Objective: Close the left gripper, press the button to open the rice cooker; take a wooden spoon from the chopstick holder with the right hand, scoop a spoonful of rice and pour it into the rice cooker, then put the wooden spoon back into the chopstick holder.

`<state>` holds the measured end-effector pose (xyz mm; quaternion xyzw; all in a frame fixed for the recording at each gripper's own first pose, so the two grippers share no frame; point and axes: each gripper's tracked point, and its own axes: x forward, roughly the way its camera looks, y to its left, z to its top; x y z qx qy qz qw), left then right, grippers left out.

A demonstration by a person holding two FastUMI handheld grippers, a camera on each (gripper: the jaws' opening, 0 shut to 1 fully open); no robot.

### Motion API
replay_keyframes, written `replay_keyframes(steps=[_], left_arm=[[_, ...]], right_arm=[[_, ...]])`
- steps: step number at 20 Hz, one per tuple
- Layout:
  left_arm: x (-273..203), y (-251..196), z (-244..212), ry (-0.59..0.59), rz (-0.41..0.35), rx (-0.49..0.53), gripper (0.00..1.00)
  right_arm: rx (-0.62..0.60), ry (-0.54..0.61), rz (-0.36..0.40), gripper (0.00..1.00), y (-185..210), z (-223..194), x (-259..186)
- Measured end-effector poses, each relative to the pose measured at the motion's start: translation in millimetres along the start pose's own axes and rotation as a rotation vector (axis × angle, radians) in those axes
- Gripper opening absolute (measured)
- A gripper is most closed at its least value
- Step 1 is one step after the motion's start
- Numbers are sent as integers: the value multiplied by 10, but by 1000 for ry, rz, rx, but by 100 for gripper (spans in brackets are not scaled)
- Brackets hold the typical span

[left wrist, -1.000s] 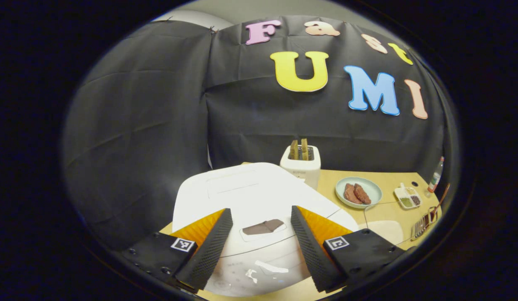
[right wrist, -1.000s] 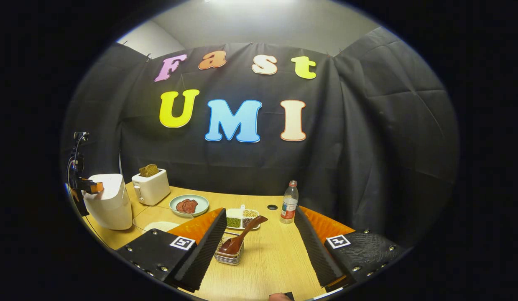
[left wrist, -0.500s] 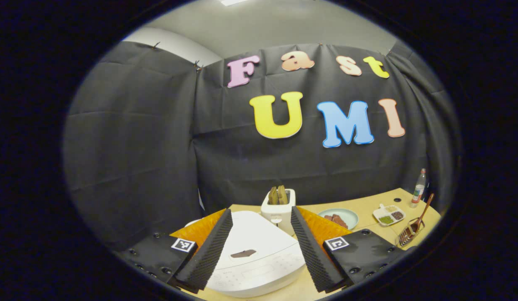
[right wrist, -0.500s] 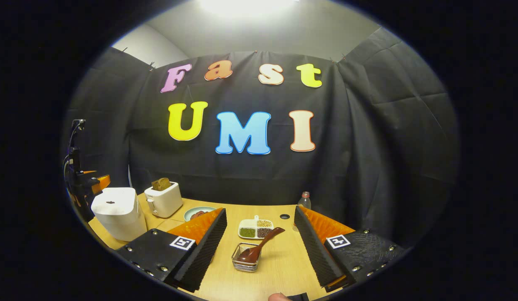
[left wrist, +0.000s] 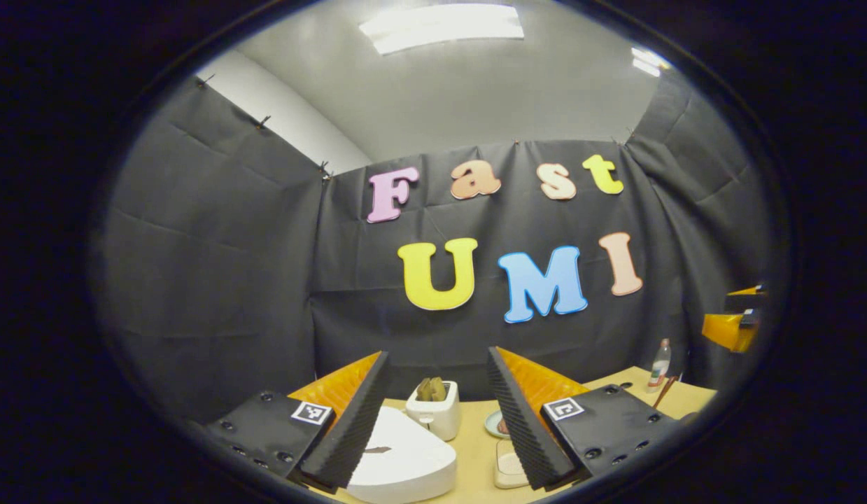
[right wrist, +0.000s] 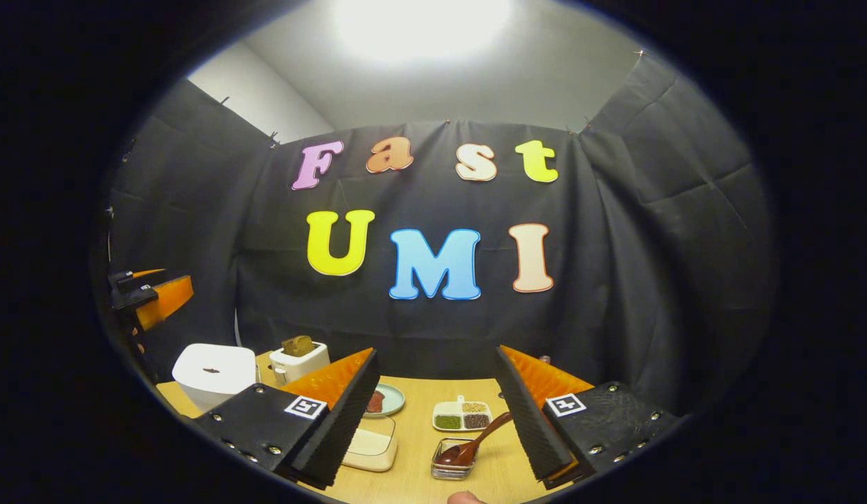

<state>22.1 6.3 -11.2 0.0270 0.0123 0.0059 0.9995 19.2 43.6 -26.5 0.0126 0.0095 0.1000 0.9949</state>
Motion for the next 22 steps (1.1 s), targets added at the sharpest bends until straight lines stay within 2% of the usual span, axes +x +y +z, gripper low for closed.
replay_keyframes(steps=[1,3,4,7,10,12,14,22], left_arm=[[-33,-20,10,-3,-4,-2,94],[-94,-17,-9,4,-9,4,94],[-107,11,-25,8,-5,4,98],[-135,105,-135,35,12,-11,94],[-173,165,-234,63,21,-26,95],[-180,182,-233,66,19,-26,98],[-187,174,-221,60,13,-22,94],[-164,147,-215,54,-14,-22,94]], right_arm=[[13,1,10,98,29,6,23],[28,5,21,98,69,6,61],[32,4,25,98,88,15,68],[33,12,38,98,154,-22,78],[32,22,46,98,200,-40,73],[28,24,46,98,217,-47,58],[22,23,45,98,237,-40,48],[0,15,29,98,240,-10,32]])
